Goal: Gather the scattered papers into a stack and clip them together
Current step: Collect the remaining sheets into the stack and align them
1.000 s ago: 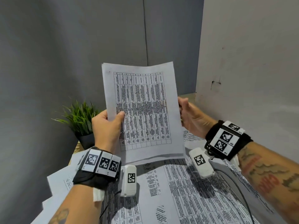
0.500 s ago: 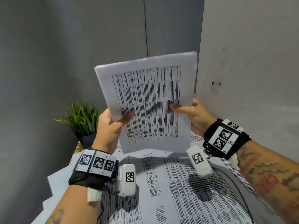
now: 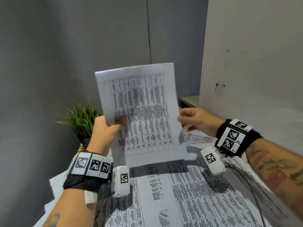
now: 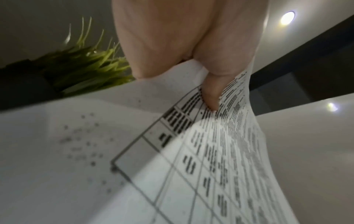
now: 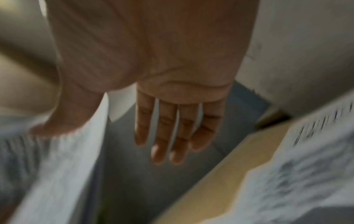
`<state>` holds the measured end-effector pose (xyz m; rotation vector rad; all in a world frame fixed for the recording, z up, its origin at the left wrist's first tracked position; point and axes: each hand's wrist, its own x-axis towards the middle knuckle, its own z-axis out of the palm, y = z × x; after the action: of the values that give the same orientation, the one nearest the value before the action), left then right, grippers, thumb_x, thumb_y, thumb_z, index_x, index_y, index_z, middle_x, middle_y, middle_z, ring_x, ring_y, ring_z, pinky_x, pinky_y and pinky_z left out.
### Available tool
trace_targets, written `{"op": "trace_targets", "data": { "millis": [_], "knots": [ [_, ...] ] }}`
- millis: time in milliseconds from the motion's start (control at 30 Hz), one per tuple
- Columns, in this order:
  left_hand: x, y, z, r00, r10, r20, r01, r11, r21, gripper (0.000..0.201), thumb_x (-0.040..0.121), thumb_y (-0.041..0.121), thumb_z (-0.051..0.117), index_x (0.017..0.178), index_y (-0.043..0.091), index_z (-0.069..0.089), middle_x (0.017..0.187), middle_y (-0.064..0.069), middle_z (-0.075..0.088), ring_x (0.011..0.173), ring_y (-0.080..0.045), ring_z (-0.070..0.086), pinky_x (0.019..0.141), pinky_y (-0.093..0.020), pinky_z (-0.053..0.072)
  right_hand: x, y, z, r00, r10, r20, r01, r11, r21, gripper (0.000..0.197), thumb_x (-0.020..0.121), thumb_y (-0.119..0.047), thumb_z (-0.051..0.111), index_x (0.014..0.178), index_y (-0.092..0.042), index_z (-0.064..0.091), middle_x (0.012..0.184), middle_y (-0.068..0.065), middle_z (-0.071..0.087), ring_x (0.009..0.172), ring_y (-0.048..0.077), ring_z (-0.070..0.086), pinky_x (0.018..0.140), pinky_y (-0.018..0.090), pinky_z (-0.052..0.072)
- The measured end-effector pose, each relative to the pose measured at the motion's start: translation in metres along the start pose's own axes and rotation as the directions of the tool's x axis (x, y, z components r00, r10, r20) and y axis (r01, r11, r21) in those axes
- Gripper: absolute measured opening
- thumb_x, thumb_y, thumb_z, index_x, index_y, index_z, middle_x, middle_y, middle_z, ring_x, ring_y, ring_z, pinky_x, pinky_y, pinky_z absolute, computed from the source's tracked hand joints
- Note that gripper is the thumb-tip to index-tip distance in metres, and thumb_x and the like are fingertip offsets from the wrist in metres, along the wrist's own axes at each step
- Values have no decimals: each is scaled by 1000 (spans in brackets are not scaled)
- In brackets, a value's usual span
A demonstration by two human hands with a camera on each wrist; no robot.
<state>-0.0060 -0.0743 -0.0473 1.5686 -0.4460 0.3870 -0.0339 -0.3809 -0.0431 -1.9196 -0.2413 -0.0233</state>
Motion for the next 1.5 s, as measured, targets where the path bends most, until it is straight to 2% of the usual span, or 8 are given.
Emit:
{"op": "trace_targets", "data": {
  "millis": [133, 300, 500, 700, 767, 900, 1300, 1500],
  "knots": [
    [6, -3, -16, 995, 2, -101, -7, 999, -42, 21, 84, 3, 70, 90, 23, 69, 78, 13, 76, 78, -4, 72, 70, -22, 57, -3, 17, -17, 904, 418, 96, -185, 582, -792, 98, 55, -63, 86, 139, -34, 43, 139, -1, 53, 118, 16, 56, 93, 33, 49],
    [7, -7, -19, 996, 13, -91, -12, 1000, 14, 25, 85, 5, 71, 91, 29, 69, 83, 17, 75, 84, -2, 71, 72, -20, 55, -2, 31, -16, 800, 599, 28, -219, 335, -916, 101, 68, -43, 89, 150, -29, 32, 153, -3, 38, 134, 23, 44, 102, 33, 41],
    [8, -8, -18, 986, 15, -168, -23, 999, -43, 21, 87, 6, 69, 98, 24, 69, 92, 9, 76, 88, -5, 71, 73, -20, 55, 8, 52, -22, 898, 441, -16, -236, 448, -862, 53, 67, -35, 89, 107, -30, 54, 109, -8, 55, 96, 15, 56, 81, 28, 49],
    [6, -2, -25, 894, -35, -446, 79, 994, 81, 23, 93, 30, 65, 81, 18, 49, 120, -10, 52, 125, -30, 48, 111, -40, 36, 3, 44, -31, 997, -72, -42, 30, 784, -620, 27, 78, -13, 82, 66, -24, 60, 69, -3, 60, 66, 13, 55, 65, 28, 45],
    [1, 3, -22, 893, -4, -451, 69, 989, 127, 22, 95, 26, 62, 107, 13, 49, 137, -8, 42, 125, -20, 46, 111, -31, 34, 1, 36, -31, 988, -154, -4, 123, 804, -581, 24, 78, -10, 81, 67, -20, 62, 70, -2, 64, 67, 12, 57, 67, 25, 46],
    [0, 7, -13, 939, 10, -345, -6, 1000, 14, 20, 93, 8, 62, 77, 17, 55, 74, 9, 63, 65, 5, 58, 73, -23, 47, 1, 17, -25, 976, -219, -18, 166, 786, -595, 16, 80, -9, 79, 73, -11, 65, 74, 4, 66, 68, 12, 57, 66, 28, 46],
    [-1, 2, 4, 999, 31, -42, -30, 999, 27, 19, 93, 7, 63, 92, 24, 69, 91, 6, 71, 86, -6, 66, 78, -28, 53, 1, -48, -5, 836, -548, -9, 358, 559, -748, 23, 82, -21, 78, 79, -31, 57, 106, -2, 60, 101, 18, 55, 90, 39, 49],
    [-9, 3, 23, 989, 28, 146, -34, 999, 35, 17, 97, 16, 52, 102, 15, 69, 86, 17, 74, 85, 5, 68, 70, -10, 50, 16, -84, 15, 721, -685, -104, 305, 448, -840, 10, 81, -28, 78, 83, -26, 68, 152, 0, 39, 144, 24, 25, 112, 49, 17]
  ]
}}
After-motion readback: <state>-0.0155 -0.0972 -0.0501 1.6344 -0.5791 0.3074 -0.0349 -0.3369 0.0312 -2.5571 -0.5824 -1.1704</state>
